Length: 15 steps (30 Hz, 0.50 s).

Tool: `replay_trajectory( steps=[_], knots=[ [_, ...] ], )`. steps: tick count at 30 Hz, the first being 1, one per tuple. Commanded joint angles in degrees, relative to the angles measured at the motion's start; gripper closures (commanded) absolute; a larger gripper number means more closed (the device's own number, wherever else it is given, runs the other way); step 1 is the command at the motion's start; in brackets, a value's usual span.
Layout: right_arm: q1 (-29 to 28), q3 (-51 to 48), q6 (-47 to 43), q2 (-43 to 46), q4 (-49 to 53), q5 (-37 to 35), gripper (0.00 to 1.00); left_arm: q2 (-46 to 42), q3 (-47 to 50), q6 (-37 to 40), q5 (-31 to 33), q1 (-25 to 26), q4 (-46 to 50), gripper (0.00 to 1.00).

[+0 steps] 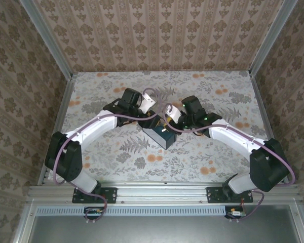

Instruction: Unlock the padlock with the key

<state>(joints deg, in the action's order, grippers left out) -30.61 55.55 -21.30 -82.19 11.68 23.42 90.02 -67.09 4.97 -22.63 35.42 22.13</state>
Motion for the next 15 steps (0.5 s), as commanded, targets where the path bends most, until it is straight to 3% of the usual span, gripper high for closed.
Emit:
replay_trajectory(
  steps=[1,15],
  knots=[
    [-0.59,-1.79,-1.46,4.16,-4.07,4.42,0.8,2.4,-3.74,0.15,0.52,0.7,1.81,0.36],
    [-1.06,-3.85,-6.54,5.02,-4.81,0.64,0.82,10.88,-14.48,-7.27,-2.07,0.62,7.02,0.37]
  ],
)
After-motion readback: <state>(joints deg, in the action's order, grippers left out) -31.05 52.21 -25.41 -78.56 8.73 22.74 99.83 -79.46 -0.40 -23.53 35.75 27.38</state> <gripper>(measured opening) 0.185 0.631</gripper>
